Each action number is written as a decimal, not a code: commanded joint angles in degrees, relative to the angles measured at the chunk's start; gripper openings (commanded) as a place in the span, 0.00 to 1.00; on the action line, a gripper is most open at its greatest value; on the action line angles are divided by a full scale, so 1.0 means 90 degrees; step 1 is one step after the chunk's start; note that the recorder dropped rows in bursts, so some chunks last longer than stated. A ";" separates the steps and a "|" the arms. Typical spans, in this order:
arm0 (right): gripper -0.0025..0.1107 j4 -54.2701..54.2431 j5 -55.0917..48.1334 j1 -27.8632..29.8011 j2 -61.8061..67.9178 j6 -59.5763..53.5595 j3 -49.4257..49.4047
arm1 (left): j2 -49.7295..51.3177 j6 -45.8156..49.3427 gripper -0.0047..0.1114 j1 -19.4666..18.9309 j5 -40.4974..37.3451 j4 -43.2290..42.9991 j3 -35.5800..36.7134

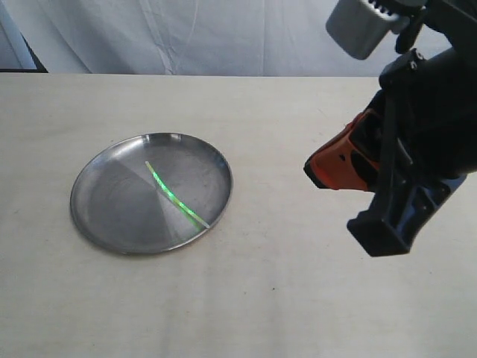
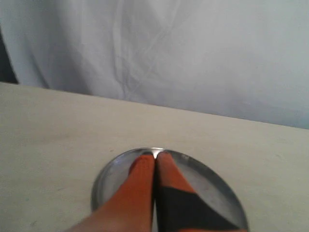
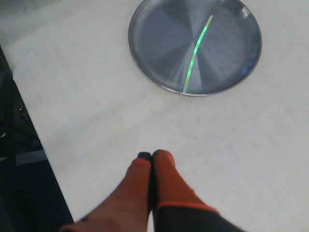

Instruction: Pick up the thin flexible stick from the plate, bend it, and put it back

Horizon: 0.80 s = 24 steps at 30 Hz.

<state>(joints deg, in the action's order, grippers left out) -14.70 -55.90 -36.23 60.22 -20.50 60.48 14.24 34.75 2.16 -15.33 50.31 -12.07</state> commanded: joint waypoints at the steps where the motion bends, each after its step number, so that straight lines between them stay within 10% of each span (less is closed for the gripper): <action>1: 0.03 -0.0047 0.0086 0.0026 -0.0051 -0.0003 -0.0020 | -0.0520 0.0014 0.04 -0.0179 0.0760 -0.0092 0.0861; 24: 0.03 0.0010 0.0119 0.0026 -0.0066 -0.0003 -0.0020 | -0.1582 0.0014 0.04 0.0697 0.0711 -0.1054 0.1341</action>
<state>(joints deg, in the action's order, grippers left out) -15.02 -55.81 -36.23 60.22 -20.50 60.48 0.34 34.75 7.83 -9.32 41.09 -0.28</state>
